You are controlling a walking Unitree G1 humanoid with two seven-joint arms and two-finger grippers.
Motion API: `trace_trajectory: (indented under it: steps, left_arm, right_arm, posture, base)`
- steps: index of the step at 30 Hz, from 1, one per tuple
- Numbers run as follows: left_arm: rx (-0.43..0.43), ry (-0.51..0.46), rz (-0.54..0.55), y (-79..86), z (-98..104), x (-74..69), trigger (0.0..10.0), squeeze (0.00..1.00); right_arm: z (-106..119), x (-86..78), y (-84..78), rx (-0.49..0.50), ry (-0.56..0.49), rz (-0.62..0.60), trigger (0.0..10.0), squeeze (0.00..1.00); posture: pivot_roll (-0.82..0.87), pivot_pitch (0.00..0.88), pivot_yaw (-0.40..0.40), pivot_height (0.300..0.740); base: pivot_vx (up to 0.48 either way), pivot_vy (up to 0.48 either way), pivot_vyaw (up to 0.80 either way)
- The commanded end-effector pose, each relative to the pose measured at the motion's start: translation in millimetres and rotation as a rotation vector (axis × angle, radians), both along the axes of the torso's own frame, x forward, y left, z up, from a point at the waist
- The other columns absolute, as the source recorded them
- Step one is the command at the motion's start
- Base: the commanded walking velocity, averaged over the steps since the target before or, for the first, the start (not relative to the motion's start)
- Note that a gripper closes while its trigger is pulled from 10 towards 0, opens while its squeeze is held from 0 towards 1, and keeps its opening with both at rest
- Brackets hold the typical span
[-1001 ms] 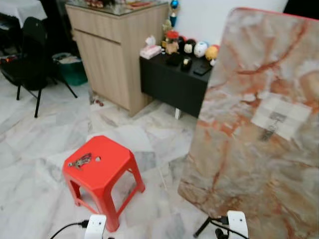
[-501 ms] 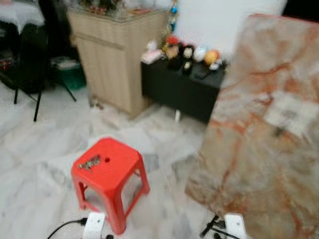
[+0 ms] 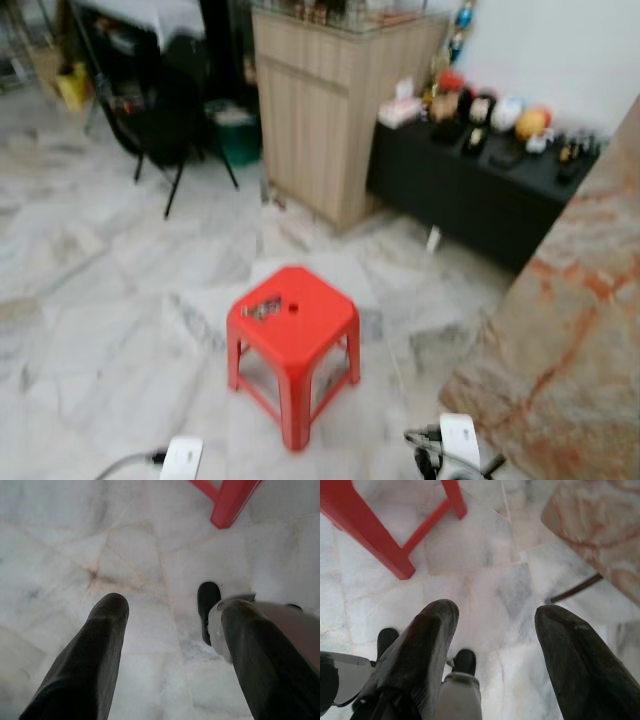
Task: Hang keys on a hook
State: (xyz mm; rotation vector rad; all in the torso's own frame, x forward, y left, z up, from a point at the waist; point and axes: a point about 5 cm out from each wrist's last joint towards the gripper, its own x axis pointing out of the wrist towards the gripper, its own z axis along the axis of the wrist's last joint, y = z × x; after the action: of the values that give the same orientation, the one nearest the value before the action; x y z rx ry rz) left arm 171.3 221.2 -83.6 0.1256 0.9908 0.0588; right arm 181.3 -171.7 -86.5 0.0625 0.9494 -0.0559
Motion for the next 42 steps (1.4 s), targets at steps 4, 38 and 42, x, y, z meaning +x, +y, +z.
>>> trace_trajectory:
  steps: [4,38,42]
  left_arm:
    - [-0.009,0.001,0.003,-2.5,-0.3,0.7,10.0,0.00]
    - [-0.006,0.012,0.006,-0.3,-1.2,-2.2,10.0,0.00]
    - [-0.006,0.012,0.006,0.0,-1.3,-2.4,10.0,0.00]
  right_arm:
    - [-1.7,-4.1,-5.4,-0.007,0.021,-0.028,10.0,0.00]
    - [-1.4,-3.5,-4.8,0.004,0.013,-0.031,10.0,0.00]
    - [-1.5,-3.6,-4.7,0.002,0.017,-0.031,10.0,0.00]
  posture:
    - [0.08,0.000,-0.056,0.740]
    - [0.08,0.000,-0.055,0.740]
    - [0.08,0.000,-0.055,0.740]
  base:
    - [0.000,0.125,-0.34]
    - [0.000,0.300,-0.32]
    - [0.000,0.294,-0.30]
